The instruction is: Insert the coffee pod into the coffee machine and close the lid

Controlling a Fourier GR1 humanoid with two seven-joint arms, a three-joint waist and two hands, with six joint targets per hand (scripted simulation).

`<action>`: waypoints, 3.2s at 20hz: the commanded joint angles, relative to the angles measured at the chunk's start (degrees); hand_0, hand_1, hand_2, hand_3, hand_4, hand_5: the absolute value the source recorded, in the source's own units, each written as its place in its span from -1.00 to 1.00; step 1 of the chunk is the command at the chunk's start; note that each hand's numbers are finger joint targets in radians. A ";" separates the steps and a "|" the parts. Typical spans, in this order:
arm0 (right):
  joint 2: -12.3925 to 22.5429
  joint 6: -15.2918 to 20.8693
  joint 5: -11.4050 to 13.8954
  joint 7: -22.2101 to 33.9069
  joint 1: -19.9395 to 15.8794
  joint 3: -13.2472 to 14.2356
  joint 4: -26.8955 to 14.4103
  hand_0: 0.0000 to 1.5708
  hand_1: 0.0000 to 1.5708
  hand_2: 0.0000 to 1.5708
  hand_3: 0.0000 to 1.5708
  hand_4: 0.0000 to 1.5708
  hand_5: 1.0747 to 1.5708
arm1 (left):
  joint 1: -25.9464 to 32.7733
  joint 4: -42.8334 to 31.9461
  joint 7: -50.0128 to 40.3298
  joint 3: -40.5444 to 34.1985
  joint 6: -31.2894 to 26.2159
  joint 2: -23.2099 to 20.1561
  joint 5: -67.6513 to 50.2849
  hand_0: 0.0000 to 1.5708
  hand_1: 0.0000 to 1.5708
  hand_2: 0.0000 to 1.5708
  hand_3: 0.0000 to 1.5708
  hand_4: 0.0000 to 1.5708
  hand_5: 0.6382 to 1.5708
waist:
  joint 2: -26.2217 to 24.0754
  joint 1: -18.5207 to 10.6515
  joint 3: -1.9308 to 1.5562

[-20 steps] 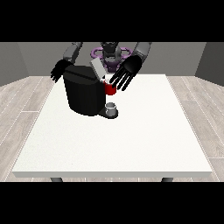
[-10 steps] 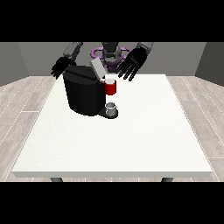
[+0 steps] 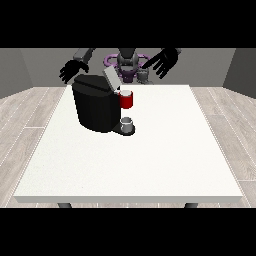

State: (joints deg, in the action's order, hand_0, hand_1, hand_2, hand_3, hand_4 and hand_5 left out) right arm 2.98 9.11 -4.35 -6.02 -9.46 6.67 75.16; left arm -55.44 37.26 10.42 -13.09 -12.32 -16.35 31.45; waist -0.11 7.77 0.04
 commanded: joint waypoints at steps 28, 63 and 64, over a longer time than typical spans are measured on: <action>4.85 -8.26 3.73 7.73 -5.29 -6.53 6.44 -1.00 -1.00 -1.00 -1.00 -1.00 1.00 | 32.18 17.94 1.68 -3.81 -7.62 15.45 -22.77 -1.00 -1.00 -1.00 -1.00 -0.74 1.00 | -11.09 -17.07 -0.06; 4.66 -11.09 6.07 1.23 -27.43 -2.43 -16.08 -1.00 -1.00 -1.00 -1.00 -1.00 1.00 | 39.56 43.07 -8.09 2.47 0.28 10.01 -33.13 -1.00 -1.00 -1.00 -1.00 -1.00 1.00 | 4.40 -15.35 -0.05; 7.39 -14.31 4.20 2.30 -28.87 -0.66 -17.06 -1.00 -1.00 -1.00 -1.00 -1.00 1.00 | 38.50 43.71 -8.50 2.42 1.16 10.35 -33.26 -1.00 -1.00 -1.00 -1.00 -1.00 1.00 | 5.00 -15.30 -0.05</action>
State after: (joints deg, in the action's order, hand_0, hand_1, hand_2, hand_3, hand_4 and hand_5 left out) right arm 8.87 -3.36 0.30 -3.88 -36.10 4.86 61.56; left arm -15.08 79.65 2.87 -10.59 -12.25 -5.23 -1.72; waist 2.87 -7.11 0.14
